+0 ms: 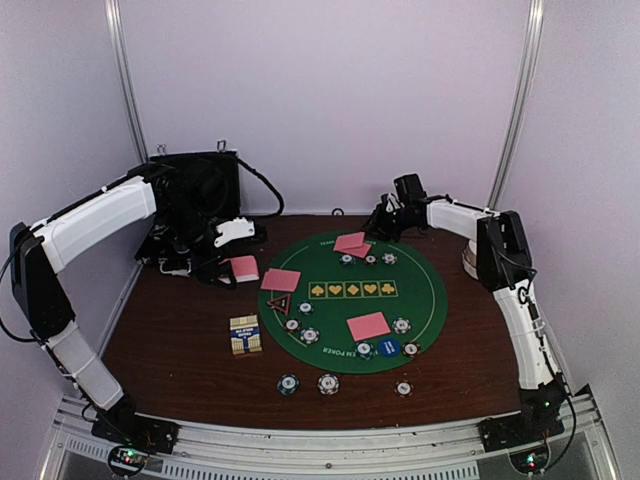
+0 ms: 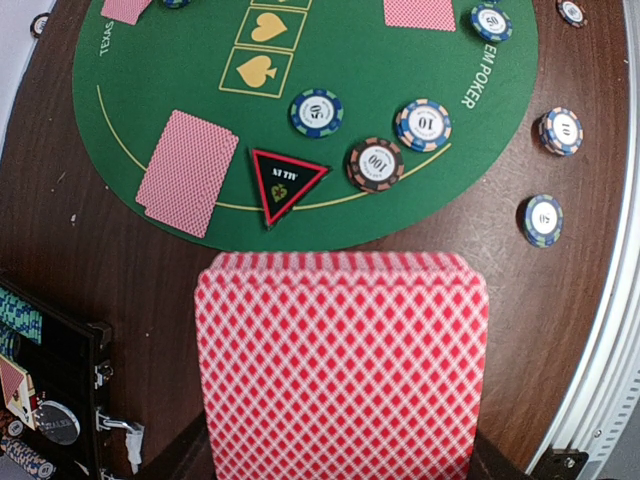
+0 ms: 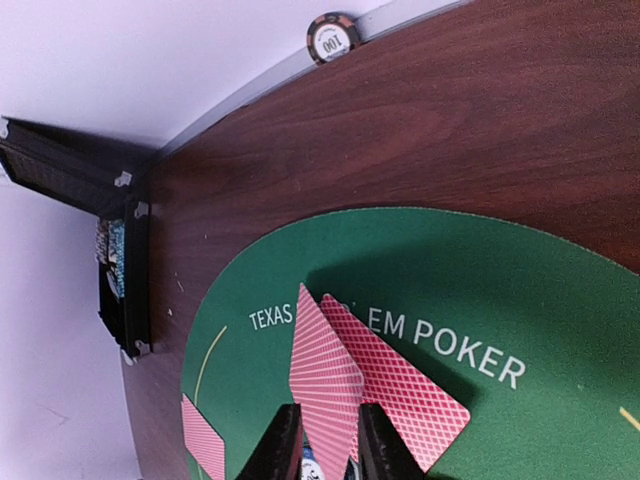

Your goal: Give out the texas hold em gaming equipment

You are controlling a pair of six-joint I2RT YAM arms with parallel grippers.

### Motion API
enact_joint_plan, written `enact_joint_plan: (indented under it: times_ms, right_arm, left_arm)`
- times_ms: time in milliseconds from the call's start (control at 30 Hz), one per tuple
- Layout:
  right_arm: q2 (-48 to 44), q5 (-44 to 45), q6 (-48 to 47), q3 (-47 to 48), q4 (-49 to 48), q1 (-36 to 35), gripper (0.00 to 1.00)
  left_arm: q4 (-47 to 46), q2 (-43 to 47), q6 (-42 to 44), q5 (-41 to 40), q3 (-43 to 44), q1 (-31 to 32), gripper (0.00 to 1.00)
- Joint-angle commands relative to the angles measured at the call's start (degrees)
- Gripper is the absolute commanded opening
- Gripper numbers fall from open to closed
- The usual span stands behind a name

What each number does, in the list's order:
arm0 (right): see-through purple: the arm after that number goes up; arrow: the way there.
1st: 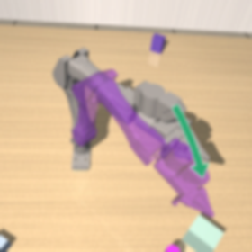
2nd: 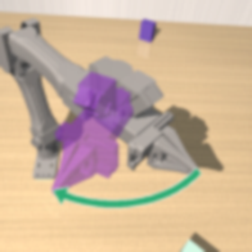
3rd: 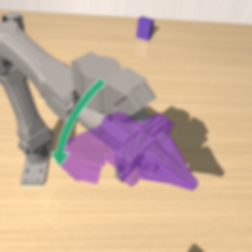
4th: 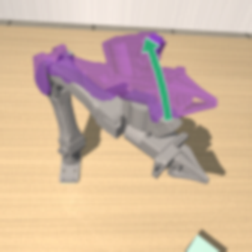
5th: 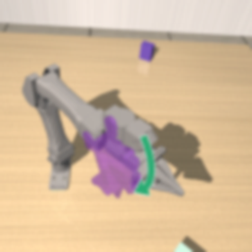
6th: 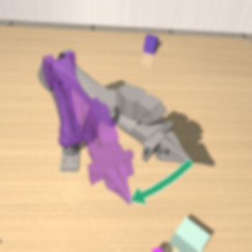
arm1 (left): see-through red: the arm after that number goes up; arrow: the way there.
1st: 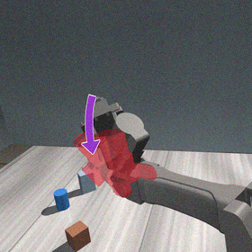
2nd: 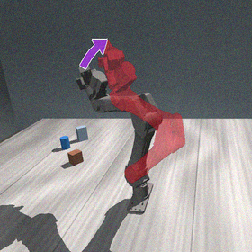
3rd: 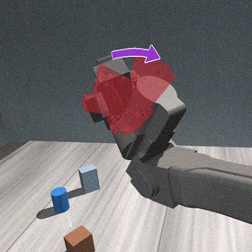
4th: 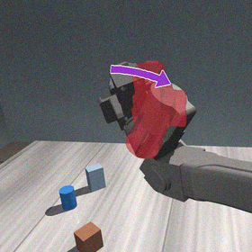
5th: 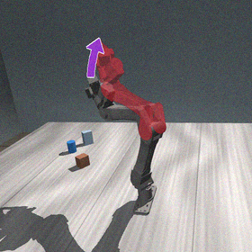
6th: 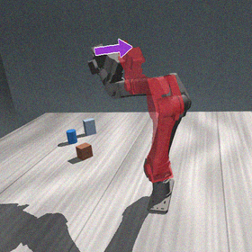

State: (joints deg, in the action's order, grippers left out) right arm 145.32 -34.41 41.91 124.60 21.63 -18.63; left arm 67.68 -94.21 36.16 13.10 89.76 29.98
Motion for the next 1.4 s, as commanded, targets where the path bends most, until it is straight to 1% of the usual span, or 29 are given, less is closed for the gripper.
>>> enact_joint_plan:
  times_ms: [0,200,333,467,633,733,800,967,1167,1367]
  right_arm:
    - [-1.2,2.0,-2.7,2.0,2.7,0.5,0.3]
    - [-5.3,4.5,-5.9,0.7,6.1,0.6,0.45]
    - [-10.7,4.5,-5.6,-4.3,3.8,0.3,0.51]
    - [-18.4,2.4,-3.5,-13.8,-2.7,-1.4,0.56]
    - [-28.0,-0.7,0.2,-27.6,-11.4,-6.3,0.61]
    - [-32.4,-3.7,5.0,-35.9,-18.9,-10.7,0.65]
    - [-34.8,-5.3,10.1,-41.2,-26.9,-13.6,0.69]
    - [-35.5,-7.0,17.8,-46.4,-37.4,-20.9,0.73]
    - [-31.6,-7.7,25.7,-45.4,-47.7,-26.3,0.75]
    - [-27.2,-8.4,28.6,-42.2,-50.5,-29.5,0.77]
  left_arm:
    - [-0.4,1.1,0.9,1.4,0.8,-0.4,0.0]
    - [-0.5,1.0,0.8,1.6,1.0,-0.4,0.0]
    - [-0.5,0.9,0.7,1.6,1.3,-0.4,0.0]
    - [-0.5,0.8,0.7,1.1,1.5,-0.4,0.0]
    - [-0.5,0.3,0.3,0.8,2.2,-0.4,0.0]
    - [-0.5,-0.1,0.3,0.8,2.7,-0.4,0.0]
    - [-0.5,-0.2,0.2,0.8,3.0,-0.4,0.0]
    - [-0.5,-0.5,0.0,0.5,3.4,-0.4,0.0]
    - [-0.5,-0.4,-0.2,0.8,3.4,-0.4,0.0]
    - [-0.5,-0.4,-0.2,0.9,3.5,-0.4,0.0]
